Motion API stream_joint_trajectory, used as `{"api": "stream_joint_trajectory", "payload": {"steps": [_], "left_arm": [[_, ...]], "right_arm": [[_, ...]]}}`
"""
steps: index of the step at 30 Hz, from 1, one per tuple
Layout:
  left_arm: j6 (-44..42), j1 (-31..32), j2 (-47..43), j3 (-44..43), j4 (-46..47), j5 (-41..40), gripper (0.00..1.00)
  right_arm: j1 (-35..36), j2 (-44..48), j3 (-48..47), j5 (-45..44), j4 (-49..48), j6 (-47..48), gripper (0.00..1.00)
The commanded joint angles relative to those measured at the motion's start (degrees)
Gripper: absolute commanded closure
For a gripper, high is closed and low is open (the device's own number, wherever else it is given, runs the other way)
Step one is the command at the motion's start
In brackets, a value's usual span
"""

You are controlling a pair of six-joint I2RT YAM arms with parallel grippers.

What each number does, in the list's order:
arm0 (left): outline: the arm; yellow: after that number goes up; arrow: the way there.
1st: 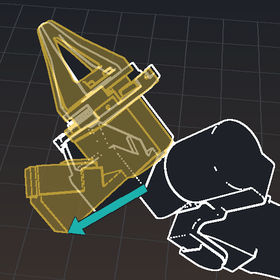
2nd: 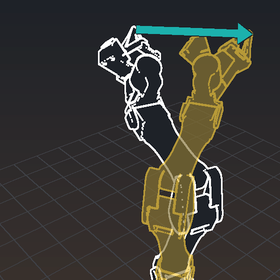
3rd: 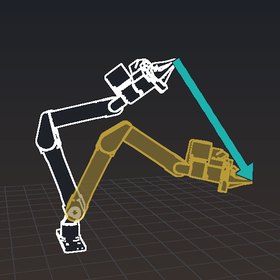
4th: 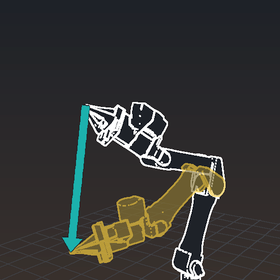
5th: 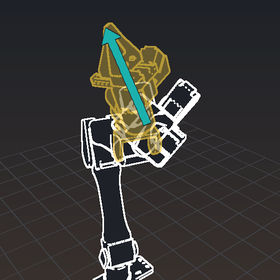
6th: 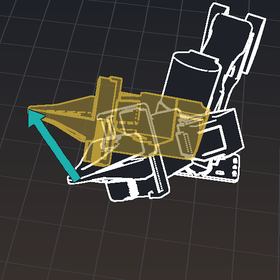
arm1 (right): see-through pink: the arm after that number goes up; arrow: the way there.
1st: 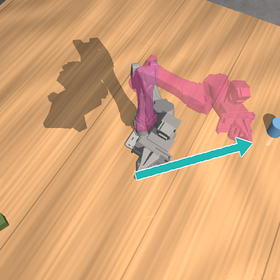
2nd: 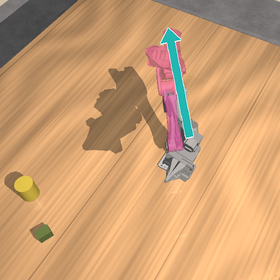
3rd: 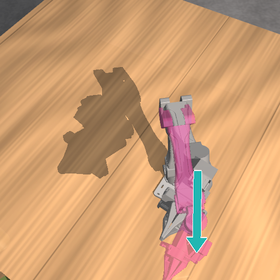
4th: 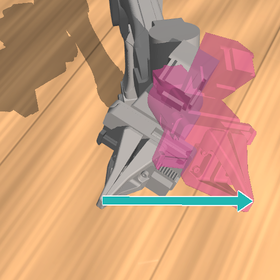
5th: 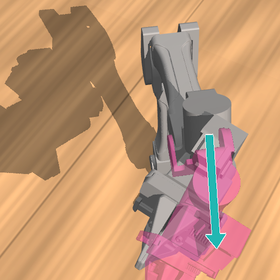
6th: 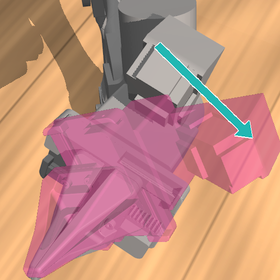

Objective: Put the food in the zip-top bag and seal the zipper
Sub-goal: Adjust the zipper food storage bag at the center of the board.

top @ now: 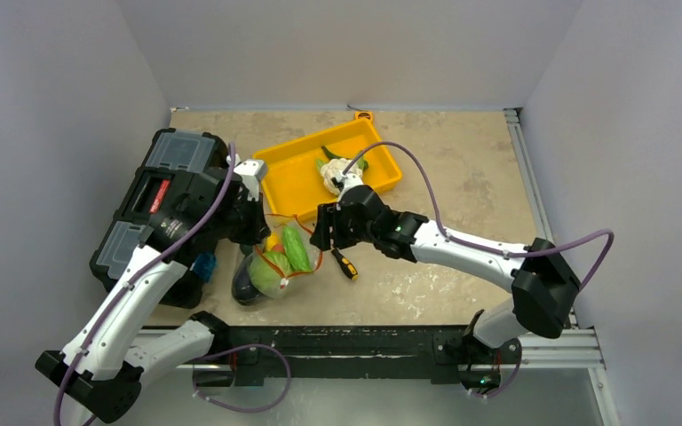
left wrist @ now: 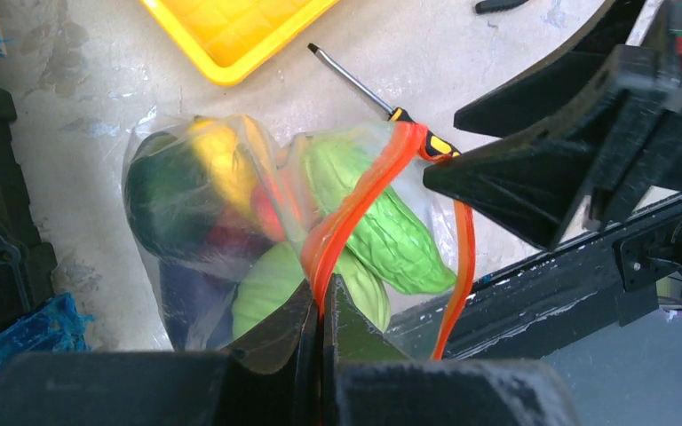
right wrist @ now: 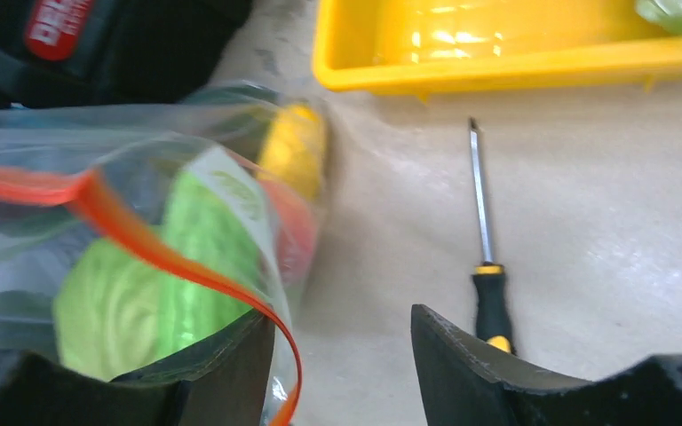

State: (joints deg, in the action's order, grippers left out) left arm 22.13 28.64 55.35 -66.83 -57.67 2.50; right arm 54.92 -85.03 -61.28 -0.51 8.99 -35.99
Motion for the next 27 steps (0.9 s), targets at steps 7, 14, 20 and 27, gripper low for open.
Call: {"api": "stream_joint_trajectory", "payload": {"steps": [7, 14, 20, 27], "left_arm": [[0.49, 0.16, -0.81, -1.02, 2.46, -0.64, 1.00], [1.97, 0.18, -0.73, -1.29, 3.18, 1.22, 1.00], [7.11, 0.18, -2.70, -6.50, 2.03, 9.85, 1.00], [17.95, 0.18, -7.02, 6.39, 13.55, 15.70, 1.00]], "right_arm": [[-0.36, 2.06, 8.17, 10.06, -9.79, -0.48, 0.55], [0.16, 2.70, 6.27, 17.14, -14.54, -1.15, 1.00], [1.06, 6.90, -3.40, 20.29, -9.48, -1.36, 1.00], [1.07, 3.44, -3.42, 26.19, -14.70, -9.35, 1.00]]}}
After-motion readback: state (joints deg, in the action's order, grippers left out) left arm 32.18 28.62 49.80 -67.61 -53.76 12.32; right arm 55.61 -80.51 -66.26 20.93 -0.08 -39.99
